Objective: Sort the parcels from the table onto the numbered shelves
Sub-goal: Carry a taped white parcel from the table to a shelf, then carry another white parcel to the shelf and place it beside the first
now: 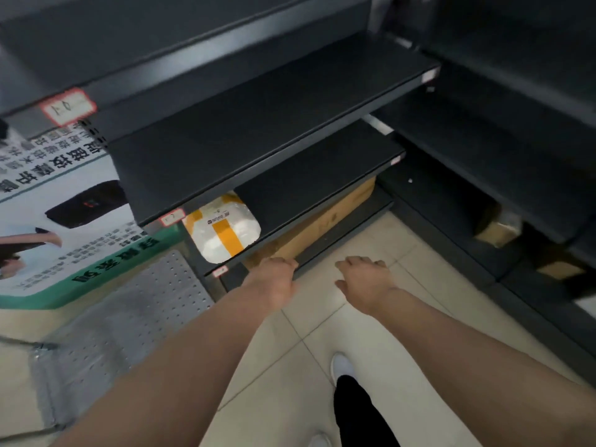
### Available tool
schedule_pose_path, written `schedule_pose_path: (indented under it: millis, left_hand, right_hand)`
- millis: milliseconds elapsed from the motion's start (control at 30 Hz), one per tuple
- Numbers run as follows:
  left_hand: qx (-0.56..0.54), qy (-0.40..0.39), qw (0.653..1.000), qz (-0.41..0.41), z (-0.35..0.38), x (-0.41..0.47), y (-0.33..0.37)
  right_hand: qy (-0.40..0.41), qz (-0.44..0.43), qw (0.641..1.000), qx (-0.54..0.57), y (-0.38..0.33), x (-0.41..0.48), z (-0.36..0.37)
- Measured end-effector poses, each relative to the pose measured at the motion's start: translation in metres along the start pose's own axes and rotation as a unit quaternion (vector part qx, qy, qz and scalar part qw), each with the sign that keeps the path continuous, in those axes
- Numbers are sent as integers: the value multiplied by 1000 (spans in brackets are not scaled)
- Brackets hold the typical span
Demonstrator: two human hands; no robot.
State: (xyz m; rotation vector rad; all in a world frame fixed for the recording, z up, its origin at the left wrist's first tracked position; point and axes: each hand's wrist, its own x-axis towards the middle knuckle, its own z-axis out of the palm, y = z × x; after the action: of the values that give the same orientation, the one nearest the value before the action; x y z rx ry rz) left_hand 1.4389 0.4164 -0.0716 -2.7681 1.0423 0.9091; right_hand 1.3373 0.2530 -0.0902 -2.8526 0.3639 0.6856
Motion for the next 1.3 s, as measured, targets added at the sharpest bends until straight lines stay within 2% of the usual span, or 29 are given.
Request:
schedule_pose_path:
  millis: [233, 467, 700, 1000, 1300]
  left_hand:
    - [87, -15, 987, 135, -3, -38, 111]
    - [159, -10, 948, 276, 18, -61, 271]
    - [225, -25, 870, 437, 72, -139, 460]
    - [283, -59, 773, 564, 179, -268, 677]
    - [287, -98, 692, 655, 264, -375, 828]
  right_hand:
    - [15, 162, 986, 41, 67, -142, 24]
    - [82, 336, 931, 118, 143, -287, 55]
    - [131, 494, 842, 175, 205, -462, 123]
    - [145, 643, 721, 214, 274, -690, 212]
    - [169, 751, 591, 240, 312, -843, 275]
